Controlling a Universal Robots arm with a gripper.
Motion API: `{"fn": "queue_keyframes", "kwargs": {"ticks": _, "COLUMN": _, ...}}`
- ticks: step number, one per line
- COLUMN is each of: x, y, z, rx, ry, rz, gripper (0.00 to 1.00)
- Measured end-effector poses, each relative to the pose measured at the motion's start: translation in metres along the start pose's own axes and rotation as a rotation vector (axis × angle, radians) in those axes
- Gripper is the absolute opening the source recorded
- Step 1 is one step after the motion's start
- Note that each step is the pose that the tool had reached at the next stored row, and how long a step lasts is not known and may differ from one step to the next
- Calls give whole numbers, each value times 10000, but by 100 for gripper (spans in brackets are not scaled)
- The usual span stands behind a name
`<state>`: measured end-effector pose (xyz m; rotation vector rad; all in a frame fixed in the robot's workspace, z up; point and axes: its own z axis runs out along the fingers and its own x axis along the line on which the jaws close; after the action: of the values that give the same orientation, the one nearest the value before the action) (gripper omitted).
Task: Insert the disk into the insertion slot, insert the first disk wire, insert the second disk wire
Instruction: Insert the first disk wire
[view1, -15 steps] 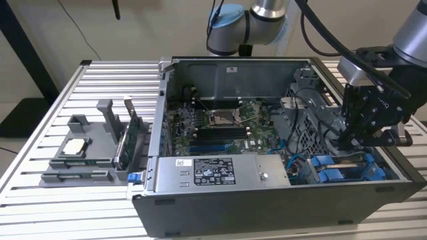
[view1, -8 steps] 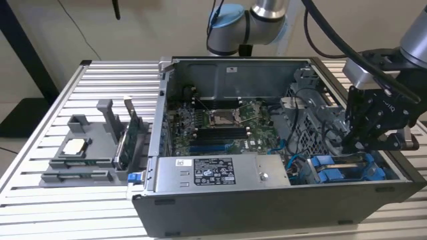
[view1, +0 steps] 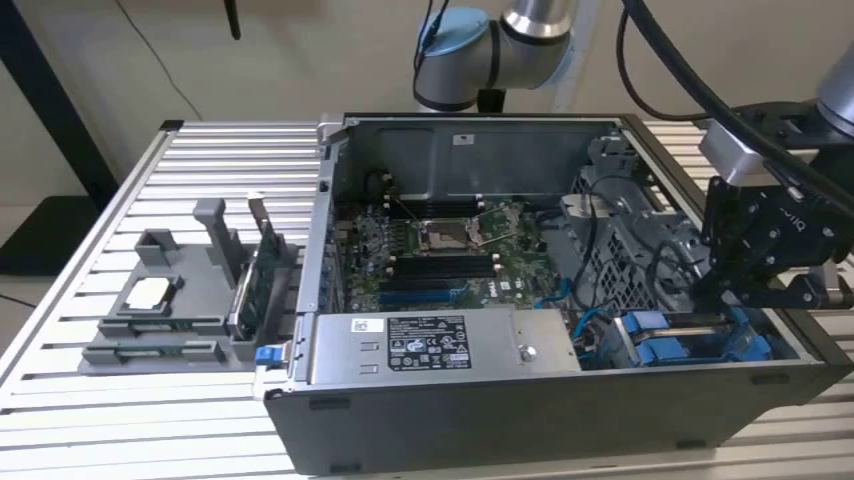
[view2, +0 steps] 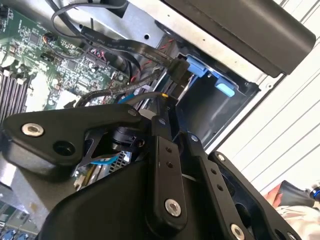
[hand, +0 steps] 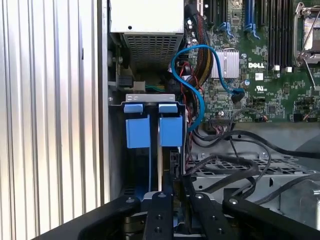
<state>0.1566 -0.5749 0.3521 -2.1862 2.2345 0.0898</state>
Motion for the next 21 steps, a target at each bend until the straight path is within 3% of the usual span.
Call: {"fn": "queue_keyframes", "kwargs": {"ticks": 21, "x": 4, "y": -12, "z": 61, "rx": 0, "ry": 1, "rz": 1, "gripper": 19}}
